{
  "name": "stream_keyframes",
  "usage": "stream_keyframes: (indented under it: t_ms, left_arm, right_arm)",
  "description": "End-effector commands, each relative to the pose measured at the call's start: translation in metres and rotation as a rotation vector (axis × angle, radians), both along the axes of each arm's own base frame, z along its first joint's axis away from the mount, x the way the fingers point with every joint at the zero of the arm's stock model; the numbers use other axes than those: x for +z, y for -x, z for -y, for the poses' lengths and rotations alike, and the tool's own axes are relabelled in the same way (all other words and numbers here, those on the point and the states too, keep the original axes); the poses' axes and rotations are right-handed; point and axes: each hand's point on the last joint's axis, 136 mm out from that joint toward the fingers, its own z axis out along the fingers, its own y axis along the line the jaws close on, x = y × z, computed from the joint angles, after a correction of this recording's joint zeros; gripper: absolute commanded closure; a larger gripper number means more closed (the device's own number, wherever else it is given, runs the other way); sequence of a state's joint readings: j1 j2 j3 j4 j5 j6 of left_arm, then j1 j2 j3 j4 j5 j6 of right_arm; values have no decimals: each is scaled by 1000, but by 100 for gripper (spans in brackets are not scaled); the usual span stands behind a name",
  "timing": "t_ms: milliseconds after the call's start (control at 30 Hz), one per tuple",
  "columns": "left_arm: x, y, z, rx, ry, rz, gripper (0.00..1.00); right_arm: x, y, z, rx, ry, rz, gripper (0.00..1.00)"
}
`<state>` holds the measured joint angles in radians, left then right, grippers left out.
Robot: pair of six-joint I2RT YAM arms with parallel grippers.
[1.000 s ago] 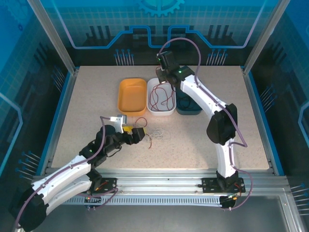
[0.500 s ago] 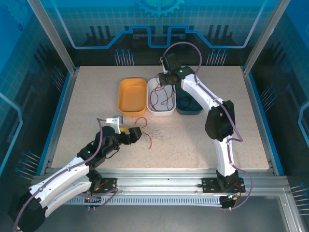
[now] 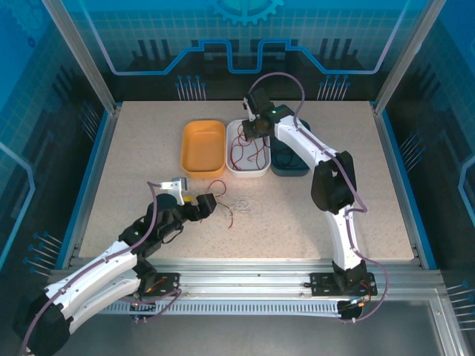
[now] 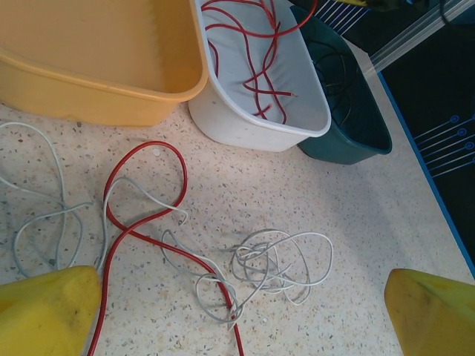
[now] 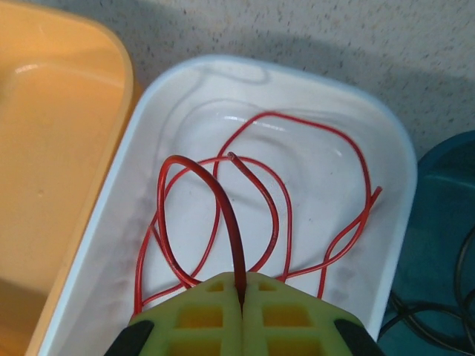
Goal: Untangle the cables
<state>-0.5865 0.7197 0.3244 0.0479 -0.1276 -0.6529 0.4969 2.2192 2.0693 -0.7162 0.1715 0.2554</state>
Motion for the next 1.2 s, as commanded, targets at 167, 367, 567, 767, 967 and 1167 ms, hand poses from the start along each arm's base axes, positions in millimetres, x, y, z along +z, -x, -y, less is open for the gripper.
stream_keyframes:
  t_ms: [167, 367, 567, 767, 967, 1167]
  left_arm:
    - [0, 2, -5, 22, -35, -37, 1]
    - [3, 2, -6, 21, -44, -41, 1]
    - [1, 2, -8, 31, -52, -53, 1]
    - [0, 1, -10, 42, -81, -73, 1]
    - [-1, 0, -9, 43, -89, -87, 1]
    - [-3, 0, -11, 50, -104, -107, 1]
  right_arm:
    - [-39, 11, 5, 4, 18, -129, 93]
    - [-38, 12, 5, 10, 16, -132, 78]
    - [-20, 14, 8, 13, 15, -101, 66]
    - [5, 19, 15, 7, 13, -53, 59]
    - [26, 24, 22, -3, 17, -8, 53]
    - [47, 31, 25, -3, -10, 36, 50]
